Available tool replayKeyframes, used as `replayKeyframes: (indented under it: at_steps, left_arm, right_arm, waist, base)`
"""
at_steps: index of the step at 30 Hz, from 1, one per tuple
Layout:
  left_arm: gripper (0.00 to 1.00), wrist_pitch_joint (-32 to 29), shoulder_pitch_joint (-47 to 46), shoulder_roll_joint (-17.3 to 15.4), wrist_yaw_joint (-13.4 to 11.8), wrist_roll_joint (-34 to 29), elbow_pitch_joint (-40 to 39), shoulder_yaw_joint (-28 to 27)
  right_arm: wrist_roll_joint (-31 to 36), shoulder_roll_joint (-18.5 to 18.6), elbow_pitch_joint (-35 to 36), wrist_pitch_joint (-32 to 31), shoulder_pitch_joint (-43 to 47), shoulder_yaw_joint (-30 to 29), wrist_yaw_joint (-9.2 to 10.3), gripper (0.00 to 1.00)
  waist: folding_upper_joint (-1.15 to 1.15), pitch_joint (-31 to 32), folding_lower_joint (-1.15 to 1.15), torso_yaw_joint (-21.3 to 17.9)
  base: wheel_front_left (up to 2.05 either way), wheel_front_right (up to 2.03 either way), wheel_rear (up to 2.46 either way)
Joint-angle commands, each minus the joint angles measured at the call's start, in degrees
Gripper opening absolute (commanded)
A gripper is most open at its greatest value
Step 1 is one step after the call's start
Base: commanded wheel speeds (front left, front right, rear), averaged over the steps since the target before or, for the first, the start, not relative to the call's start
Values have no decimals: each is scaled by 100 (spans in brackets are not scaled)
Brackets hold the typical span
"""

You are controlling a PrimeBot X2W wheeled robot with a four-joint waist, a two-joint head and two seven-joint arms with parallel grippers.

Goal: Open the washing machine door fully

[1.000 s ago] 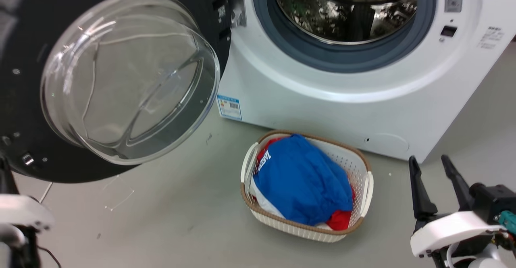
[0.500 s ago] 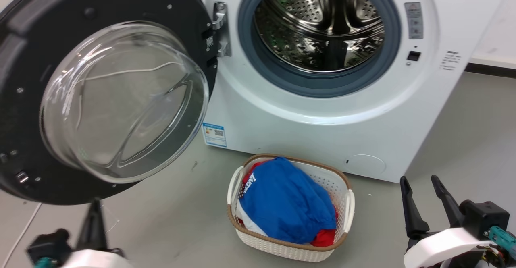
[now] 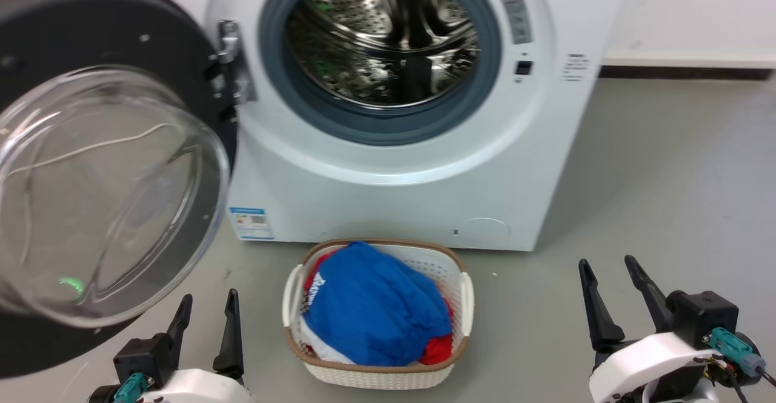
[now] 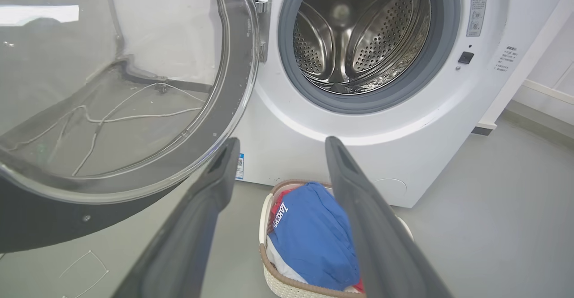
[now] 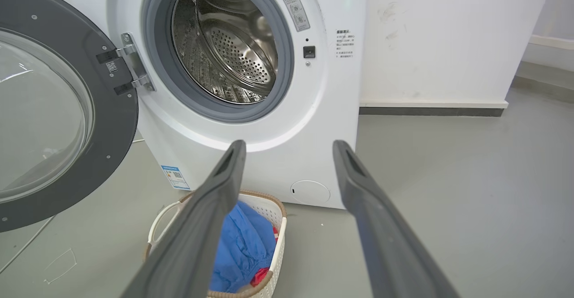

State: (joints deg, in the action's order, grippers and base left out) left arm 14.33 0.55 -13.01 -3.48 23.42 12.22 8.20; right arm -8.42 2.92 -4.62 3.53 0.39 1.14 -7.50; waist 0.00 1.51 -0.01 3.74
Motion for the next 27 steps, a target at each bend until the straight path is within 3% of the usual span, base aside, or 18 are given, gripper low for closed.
replayKeyframes:
  at_steps: [1, 11, 27]
  left_arm:
    - [100, 33, -73, 3, -21, -43, 25, -6]
    - [100, 89, -132, 61, -81, -254, 136, -69]
    - [100, 92, -114, 193, 82, -414, 77, -266]
  right_arm:
    - [30, -7, -21, 28, -42, 7, 2, 100]
    - [75, -8, -43, 84, 47, 91, 2, 100]
    - [170, -8, -65, 138, -47, 141, 2, 100]
  waist:
    - [0, -20, 1, -228]
    - [0, -88, 1, -701]
    - [0, -118, 1, -758]
  base:
    - [0, 0, 0]
    - [0, 0, 0]
    - [0, 0, 0]
